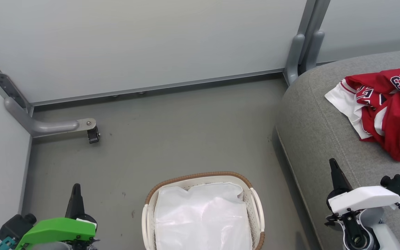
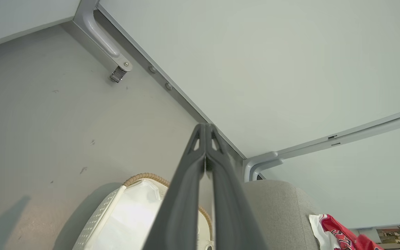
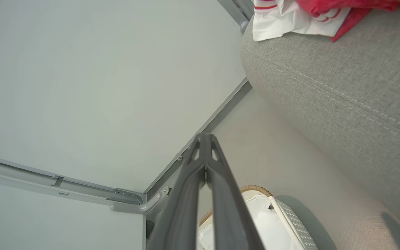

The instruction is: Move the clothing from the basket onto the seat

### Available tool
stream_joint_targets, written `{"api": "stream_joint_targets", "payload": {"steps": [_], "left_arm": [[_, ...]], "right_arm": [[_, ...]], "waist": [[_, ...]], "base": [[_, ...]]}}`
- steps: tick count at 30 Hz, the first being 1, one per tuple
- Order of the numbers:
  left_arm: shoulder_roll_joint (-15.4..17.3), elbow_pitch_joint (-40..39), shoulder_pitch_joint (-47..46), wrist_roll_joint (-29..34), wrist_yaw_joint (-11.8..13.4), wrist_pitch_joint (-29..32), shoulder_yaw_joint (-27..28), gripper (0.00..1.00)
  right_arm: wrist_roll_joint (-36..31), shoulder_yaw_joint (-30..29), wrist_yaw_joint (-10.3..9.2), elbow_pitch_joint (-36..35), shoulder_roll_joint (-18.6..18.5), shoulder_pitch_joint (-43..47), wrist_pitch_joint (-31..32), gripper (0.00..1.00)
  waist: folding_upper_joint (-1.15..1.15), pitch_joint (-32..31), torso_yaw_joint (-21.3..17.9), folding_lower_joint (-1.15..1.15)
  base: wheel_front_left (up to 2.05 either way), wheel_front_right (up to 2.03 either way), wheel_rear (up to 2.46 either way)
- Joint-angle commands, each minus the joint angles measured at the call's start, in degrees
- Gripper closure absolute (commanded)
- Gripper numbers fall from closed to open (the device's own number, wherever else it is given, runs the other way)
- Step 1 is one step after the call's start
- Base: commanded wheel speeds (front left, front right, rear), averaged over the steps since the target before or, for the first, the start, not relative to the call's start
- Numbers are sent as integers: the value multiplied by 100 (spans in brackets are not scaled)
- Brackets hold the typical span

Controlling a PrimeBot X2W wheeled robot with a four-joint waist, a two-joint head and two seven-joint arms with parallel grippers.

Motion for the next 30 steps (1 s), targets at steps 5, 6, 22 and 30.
{"api": "stream_joint_targets", "payload": {"steps": [5,6,22,30], "left_arm": [[34,-107,-176,-404,-59,114,58,100],[34,-112,-182,-467,-59,132,64,100],[40,-199,-243,-1354,-114,388,156,100],[43,-231,-274,-1750,-143,498,192,100]], "right_arm": [[447,-69,-3,-131,-37,40,115,100],[520,-78,-3,-139,-38,45,136,100],[1459,-190,-4,-264,-44,103,385,100],[1885,-237,-4,-319,-46,135,495,100]], "waist": [[0,-21,1,0],[0,-26,1,0],[0,-87,3,0],[0,-118,4,0]], "base": [[0,0,0],[0,0,0],[0,0,0],[0,0,0]]}}
